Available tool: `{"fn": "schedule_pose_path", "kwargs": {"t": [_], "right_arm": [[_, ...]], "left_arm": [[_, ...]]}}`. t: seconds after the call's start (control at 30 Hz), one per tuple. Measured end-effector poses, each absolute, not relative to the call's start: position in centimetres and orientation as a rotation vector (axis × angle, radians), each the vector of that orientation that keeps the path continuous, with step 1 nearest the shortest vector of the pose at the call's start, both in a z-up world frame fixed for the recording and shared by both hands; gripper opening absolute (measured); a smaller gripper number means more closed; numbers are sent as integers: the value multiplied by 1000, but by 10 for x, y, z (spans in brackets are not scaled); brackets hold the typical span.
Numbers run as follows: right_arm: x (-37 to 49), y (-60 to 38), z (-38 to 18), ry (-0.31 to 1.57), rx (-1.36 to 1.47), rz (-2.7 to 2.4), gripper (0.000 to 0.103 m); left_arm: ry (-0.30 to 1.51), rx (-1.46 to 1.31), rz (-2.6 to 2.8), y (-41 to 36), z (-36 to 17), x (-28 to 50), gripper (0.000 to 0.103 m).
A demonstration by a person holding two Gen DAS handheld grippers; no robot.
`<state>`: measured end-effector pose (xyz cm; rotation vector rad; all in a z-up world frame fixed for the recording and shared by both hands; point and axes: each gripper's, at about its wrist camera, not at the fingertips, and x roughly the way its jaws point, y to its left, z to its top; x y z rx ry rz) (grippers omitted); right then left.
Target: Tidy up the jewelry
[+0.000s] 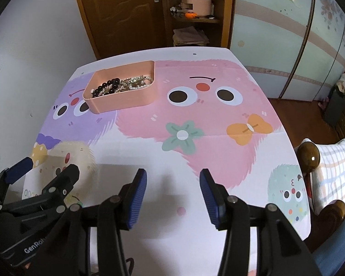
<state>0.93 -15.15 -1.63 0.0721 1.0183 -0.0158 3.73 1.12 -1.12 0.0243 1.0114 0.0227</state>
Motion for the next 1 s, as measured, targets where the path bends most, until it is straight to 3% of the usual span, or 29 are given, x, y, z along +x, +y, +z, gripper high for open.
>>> {"fn": "schedule_pose_path", "kwargs": {"t": [1.0], "right_arm": [[7,-153,-17,1016,63,-25,48]], "left_arm": [[1012,24,19,11,-13,37,95]]}}
